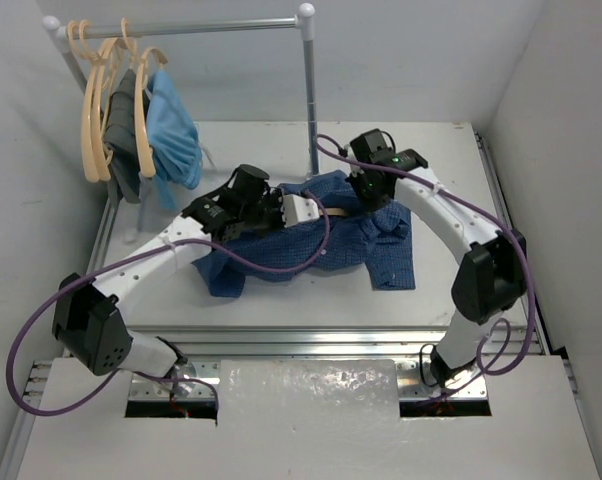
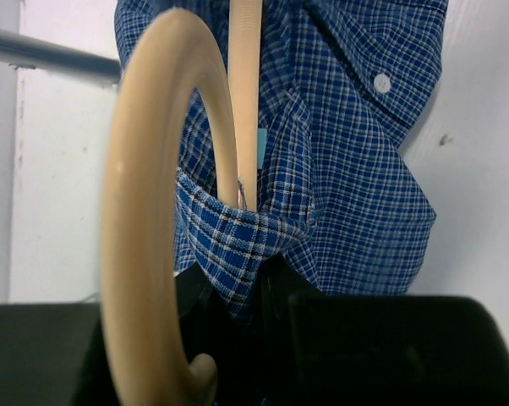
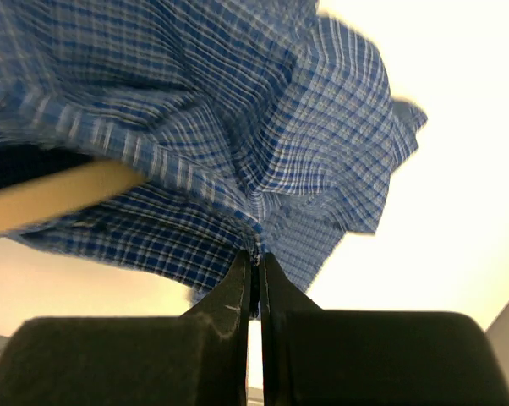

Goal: Place the shirt on the hanger

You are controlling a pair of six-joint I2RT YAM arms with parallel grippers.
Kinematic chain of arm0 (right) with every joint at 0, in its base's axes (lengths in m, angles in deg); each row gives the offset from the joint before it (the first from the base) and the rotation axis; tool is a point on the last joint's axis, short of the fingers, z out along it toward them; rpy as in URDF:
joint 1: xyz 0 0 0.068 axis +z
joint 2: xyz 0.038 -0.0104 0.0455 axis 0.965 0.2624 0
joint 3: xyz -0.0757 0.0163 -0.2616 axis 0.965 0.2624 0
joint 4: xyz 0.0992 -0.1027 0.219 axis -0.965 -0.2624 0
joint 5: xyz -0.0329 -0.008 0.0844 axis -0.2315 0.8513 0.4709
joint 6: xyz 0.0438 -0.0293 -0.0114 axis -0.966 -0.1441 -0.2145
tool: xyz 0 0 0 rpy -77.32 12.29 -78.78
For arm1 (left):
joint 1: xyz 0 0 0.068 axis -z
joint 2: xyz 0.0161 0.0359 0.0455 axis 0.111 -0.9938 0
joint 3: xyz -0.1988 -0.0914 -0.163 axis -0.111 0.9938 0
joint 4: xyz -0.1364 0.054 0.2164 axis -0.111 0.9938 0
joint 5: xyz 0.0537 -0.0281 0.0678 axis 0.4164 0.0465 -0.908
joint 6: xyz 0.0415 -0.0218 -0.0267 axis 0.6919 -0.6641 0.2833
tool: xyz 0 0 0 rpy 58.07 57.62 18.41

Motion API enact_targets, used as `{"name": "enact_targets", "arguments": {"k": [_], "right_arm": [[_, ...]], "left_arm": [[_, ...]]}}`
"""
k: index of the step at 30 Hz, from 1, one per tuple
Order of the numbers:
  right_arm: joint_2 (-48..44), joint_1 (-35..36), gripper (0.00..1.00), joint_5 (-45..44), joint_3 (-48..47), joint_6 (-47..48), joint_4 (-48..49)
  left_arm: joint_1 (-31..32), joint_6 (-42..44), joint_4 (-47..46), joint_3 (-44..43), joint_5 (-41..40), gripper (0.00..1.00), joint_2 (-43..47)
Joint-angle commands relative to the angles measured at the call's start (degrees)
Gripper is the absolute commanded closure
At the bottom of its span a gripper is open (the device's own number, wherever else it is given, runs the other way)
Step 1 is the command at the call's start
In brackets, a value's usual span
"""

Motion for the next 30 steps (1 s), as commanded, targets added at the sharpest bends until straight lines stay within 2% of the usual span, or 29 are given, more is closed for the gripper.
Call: {"name": "enact_targets", "arguments": {"k": [1,4,6,8,9,12,13,14,15,19,20,23,25,26,27,30], "right_arm": [[3.3,1.9,1.00,-3.5,-7.9,-4.9,-5.8],[2.1,3.1,1.00,5.0,-7.1,-4.6,-1.8],[-1.4,4.0,1.00,17.0,-4.0,-1.6,4.4],[-4.4,4.8,1.00,25.9,0.1,0.8,11.0],[-6.0,4.9,1.00,35.2,1.6,2.2,13.4],[-12.7,4.6,0.98,46.8,7.4,2.9,22.1],[-15.6,4.5,0.91,48.8,8.7,5.0,23.4],[-16.9,4.1,0.68,51.4,10.8,7.6,24.4],[-17.8,4.1,0.59,51.9,11.2,9.5,23.8],[-21.7,1.8,0.38,53.5,10.9,14.9,17.1],[-23.4,-0.3,0.36,54.8,10.6,15.4,15.8],[-25.5,-3.1,0.34,59.3,10.5,15.7,15.2],[-25.7,-3.0,0.41,59.0,10.3,17.2,14.9],[-25.4,-3.1,0.50,59.6,10.1,17.7,14.2],[-24.0,-3.0,0.52,59.9,10.1,18.8,13.7],[-21.2,-3.0,0.50,59.1,10.8,21.5,12.5]], "left_arm": [[2.0,3.5,-3.1,-0.1,-11.5,1.00,0.0],[2.8,0.1,-2.9,-1.6,-13.2,1.00,-2.1],[2.8,-2.4,-2.2,-2.5,-14.1,1.00,-2.7],[2.4,-4.0,-1.6,-2.9,-9.1,1.00,-2.5],[2.4,-6.0,-1.4,-3.0,-7.4,1.00,-2.2],[2.0,-9.6,-0.2,-4.2,0.3,1.00,-1.5],[1.8,-10.4,0.1,-4.6,2.3,1.00,-1.5],[1.4,-11.4,0.2,-5.2,5.9,1.00,-1.1],[1.4,-11.6,0.2,-5.2,7.1,1.00,-0.9],[1.1,-11.8,0.2,-5.4,10.7,1.00,-0.3],[1.0,-11.8,0.3,-5.5,11.9,1.00,-0.3],[1.0,-11.3,0.4,-5.6,14.2,1.00,0.0],[1.0,-11.1,-0.2,-5.5,16.6,1.00,0.4],[1.0,-11.1,-0.4,-5.4,17.5,1.00,0.6],[0.9,-11.3,-1.2,-5.4,18.1,1.00,1.0],[1.0,-12.0,-2.2,-5.4,19.9,1.00,1.7]]}}
